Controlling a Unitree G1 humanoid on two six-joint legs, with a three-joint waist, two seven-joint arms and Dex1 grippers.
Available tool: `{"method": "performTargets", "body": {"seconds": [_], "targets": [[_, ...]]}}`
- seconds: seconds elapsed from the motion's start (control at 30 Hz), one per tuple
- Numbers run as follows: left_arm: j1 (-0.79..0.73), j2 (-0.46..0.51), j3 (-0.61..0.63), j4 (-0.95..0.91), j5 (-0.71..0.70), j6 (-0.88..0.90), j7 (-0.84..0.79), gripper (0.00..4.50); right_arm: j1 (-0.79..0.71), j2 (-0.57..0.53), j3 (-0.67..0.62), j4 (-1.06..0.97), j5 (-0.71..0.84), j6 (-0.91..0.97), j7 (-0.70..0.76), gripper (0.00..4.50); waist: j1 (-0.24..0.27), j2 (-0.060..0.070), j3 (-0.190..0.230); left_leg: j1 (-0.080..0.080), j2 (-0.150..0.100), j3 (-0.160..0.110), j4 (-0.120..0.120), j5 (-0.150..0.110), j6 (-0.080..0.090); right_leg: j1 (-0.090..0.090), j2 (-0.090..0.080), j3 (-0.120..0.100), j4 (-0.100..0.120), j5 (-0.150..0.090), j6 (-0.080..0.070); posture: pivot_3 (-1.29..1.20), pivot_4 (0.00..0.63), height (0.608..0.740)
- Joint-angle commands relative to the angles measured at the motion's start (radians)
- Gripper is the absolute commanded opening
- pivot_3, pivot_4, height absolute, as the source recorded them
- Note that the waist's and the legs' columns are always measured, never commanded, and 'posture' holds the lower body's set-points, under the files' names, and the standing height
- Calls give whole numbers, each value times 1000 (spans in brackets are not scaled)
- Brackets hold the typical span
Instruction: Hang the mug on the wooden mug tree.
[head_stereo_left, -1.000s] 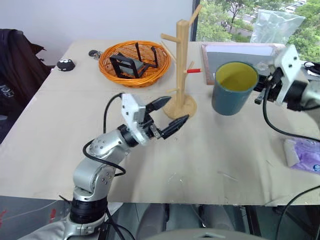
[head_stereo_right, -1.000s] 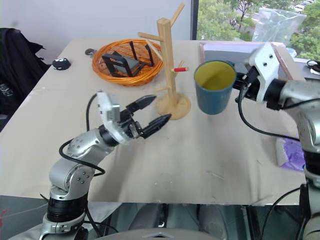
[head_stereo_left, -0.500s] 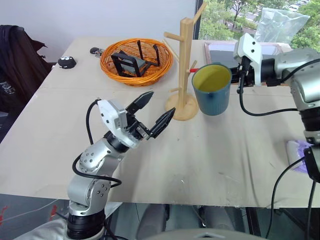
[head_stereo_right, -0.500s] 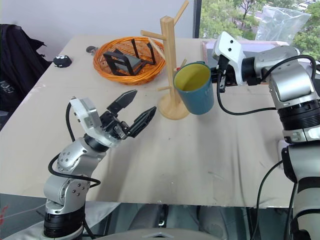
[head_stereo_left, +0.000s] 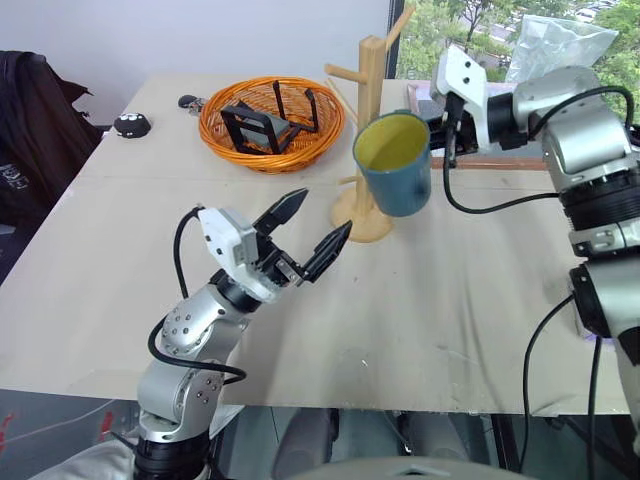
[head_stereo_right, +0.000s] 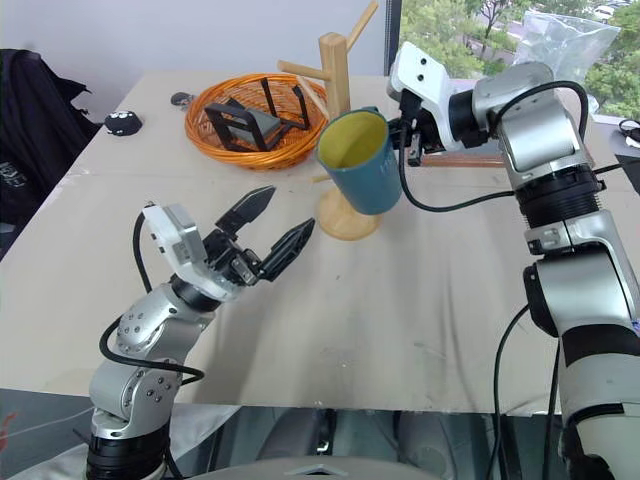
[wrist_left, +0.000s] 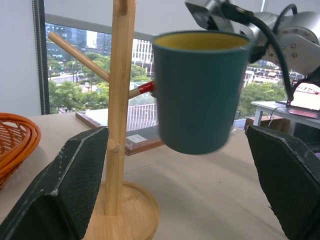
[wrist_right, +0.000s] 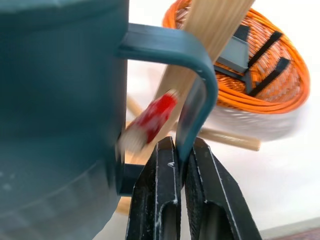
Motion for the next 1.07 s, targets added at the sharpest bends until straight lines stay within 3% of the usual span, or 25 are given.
{"method": "performTargets", "body": {"seconds": [0.03, 0.17, 0.2, 0.23, 0.4, 0.5, 0.63, 0.67, 0.77, 0.83, 0.9, 1.07], "targets": [[-8, 6, 1, -20, -3, -22, 0, 4500, -33, -7, -25, 1, -11, 6, 2, 1634, 0, 0, 0, 0, 0, 0, 0, 0, 0, 0, 0, 0, 0, 0, 0, 0, 150, 737], [-13, 8, -1, -14, -7, -20, -4, 4500, -37, -19, -49, 17, -10, 15, -6, 3346, -1, 0, 0, 0, 0, 1, 0, 0, 0, 0, 0, 0, 0, 0, 0, 0, 150, 737], [-13, 10, -1, -14, -7, -15, -2, 4500, -37, -26, -58, 18, -8, 16, -6, 4159, -1, 0, 0, 0, 0, 1, 0, 0, 0, 0, 0, 0, 0, 0, 0, 0, 150, 737], [-12, 12, -2, -14, -7, -8, 1, 4500, -35, -33, -68, 16, -4, 22, -6, 4387, -1, 0, 0, 0, 0, 0, 0, 0, 0, 0, 0, 0, 0, 0, 0, 0, 150, 737], [4, 44, -16, -8, 18, 53, 28, 4500, 59, -132, -149, -86, 78, 104, 61, 4455, 5, -1, 0, 0, 0, 0, 0, 0, 0, 0, 0, 0, 0, 0, 0, 0, 150, 737], [23, 98, -39, -5, 72, 116, 51, 4500, 246, -232, -238, -245, 170, 145, 116, 4455, 18, -2, -1, -1, 0, -3, -1, 0, 0, 1, -1, -2, -1, 0, 0, 0, 150, 737], [70, 171, -70, 10, 146, 167, 55, 4500, 618, -274, -467, -498, 342, 226, 71, 4455, 3, 1, 1, -2, -1, 3, 0, -1, 2, -1, -3, 1, 0, 0, 1, 0, 150, 737], [92, 181, -74, 8, 139, 178, 42, 4500, 717, -262, -516, -578, 390, 273, 48, 4455, 7, -2, -1, -1, 0, 2, 0, -1, 2, 0, -1, 1, 0, 0, 0, 0, 150, 737], [174, 189, -82, 43, 151, 168, 32, 4500, 1083, -43, -621, -810, 400, 210, -199, 4455, 8, -7, -8, 0, 3, -4, -5, -1, 2, 1, 1, -2, 1, 0, -1, 0, 150, 737], [223, 206, -89, 47, 165, 153, 7, 4500, 1245, 82, -635, -894, 378, 137, -307, 4455, 0, 0, -4, 1, 3, -3, -4, -1, 2, 0, 1, -1, 1, -1, -1, 0, 150, 737], [268, 231, -99, 39, 183, 148, -16, 4500, 1377, 171, -616, -923, 299, 27, -396, 4455, -3, 2, -4, 2, 1, 2, -2, -2, 3, -1, -1, 4, 3, 0, 0, 0, 150, 737], [321, 248, -76, 25, 187, 121, -45, 4500, 1572, 238, -561, -925, 223, -145, -456, 4455, 0, 0, -4, 19, 1, 1, -1, -4, 6, 17, 0, 4, -1, 0, 2, 0, 150, 737]]}}
